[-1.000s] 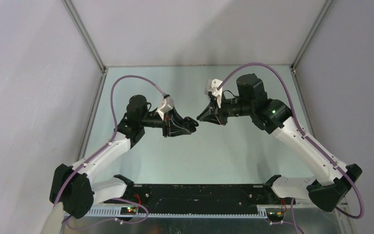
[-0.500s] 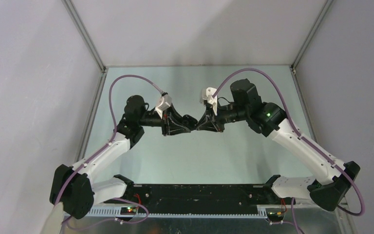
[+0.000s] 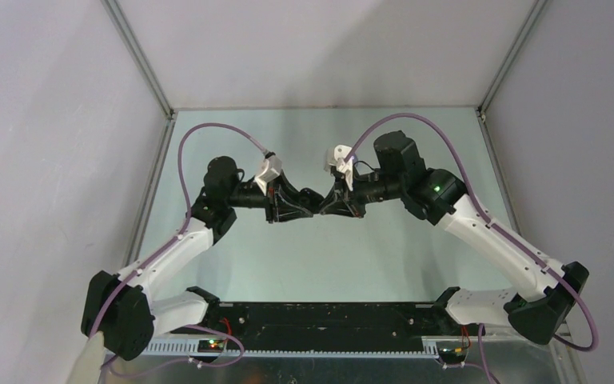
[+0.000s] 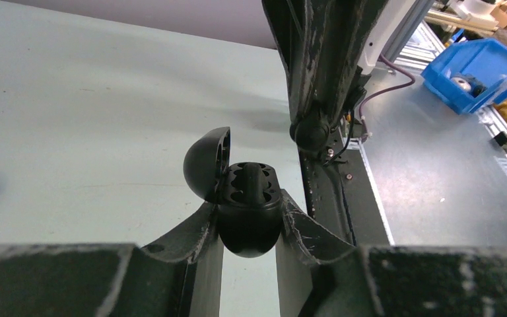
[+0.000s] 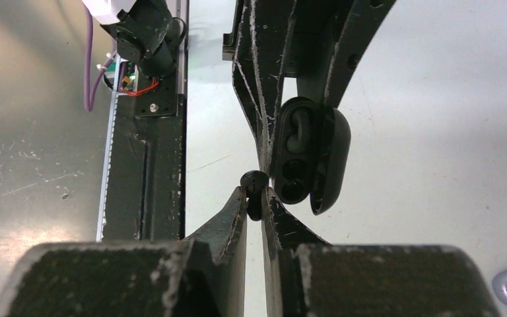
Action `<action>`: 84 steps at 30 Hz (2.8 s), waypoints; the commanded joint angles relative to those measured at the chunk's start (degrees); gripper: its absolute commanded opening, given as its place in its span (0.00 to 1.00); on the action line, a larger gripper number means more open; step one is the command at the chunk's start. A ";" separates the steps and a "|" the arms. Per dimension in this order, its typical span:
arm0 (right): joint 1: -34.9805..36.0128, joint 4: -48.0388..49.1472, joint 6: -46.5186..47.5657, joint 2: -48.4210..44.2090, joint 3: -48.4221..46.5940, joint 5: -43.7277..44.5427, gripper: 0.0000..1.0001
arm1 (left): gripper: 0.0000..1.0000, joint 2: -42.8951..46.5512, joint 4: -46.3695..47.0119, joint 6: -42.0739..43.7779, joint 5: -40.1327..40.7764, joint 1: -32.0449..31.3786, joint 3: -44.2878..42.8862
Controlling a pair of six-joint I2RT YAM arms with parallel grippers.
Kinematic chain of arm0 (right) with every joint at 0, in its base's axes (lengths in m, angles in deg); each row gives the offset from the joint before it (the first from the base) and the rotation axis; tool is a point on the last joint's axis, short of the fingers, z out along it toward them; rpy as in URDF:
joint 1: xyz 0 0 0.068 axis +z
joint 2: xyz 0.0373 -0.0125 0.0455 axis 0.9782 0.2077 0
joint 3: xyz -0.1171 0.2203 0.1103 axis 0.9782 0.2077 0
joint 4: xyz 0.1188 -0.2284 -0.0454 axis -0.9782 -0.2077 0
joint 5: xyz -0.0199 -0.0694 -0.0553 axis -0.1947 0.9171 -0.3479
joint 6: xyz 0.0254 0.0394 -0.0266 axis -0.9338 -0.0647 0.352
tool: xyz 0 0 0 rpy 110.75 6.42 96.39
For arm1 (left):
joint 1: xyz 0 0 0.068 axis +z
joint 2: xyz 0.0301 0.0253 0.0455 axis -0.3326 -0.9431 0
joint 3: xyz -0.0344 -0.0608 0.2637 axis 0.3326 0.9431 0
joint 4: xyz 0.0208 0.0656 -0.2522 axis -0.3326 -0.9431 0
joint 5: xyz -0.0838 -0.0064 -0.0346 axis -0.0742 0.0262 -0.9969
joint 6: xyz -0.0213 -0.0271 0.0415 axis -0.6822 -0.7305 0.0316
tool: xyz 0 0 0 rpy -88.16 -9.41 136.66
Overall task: Insert the wireless bluetooth earbuds into the charging case
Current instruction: Place the earbud in the charging case.
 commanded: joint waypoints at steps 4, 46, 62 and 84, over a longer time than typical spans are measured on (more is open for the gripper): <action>-2.78 2.12 0.35 -4.26 -0.11 0.97 0.14 | 0.00 2.18 -3.09 5.00 1.32 0.21 0.04; -0.19 7.08 -2.81 -0.24 3.16 -0.84 0.15 | 0.00 2.78 -9.50 11.64 -1.51 -0.33 -0.40; 1.13 4.67 0.81 1.85 3.19 -0.70 0.14 | 0.00 2.77 -10.37 12.54 -1.78 -0.32 -0.43; 2.79 3.11 3.34 3.62 3.16 -0.97 0.14 | 0.00 2.78 -10.78 13.07 -2.27 -0.34 -0.31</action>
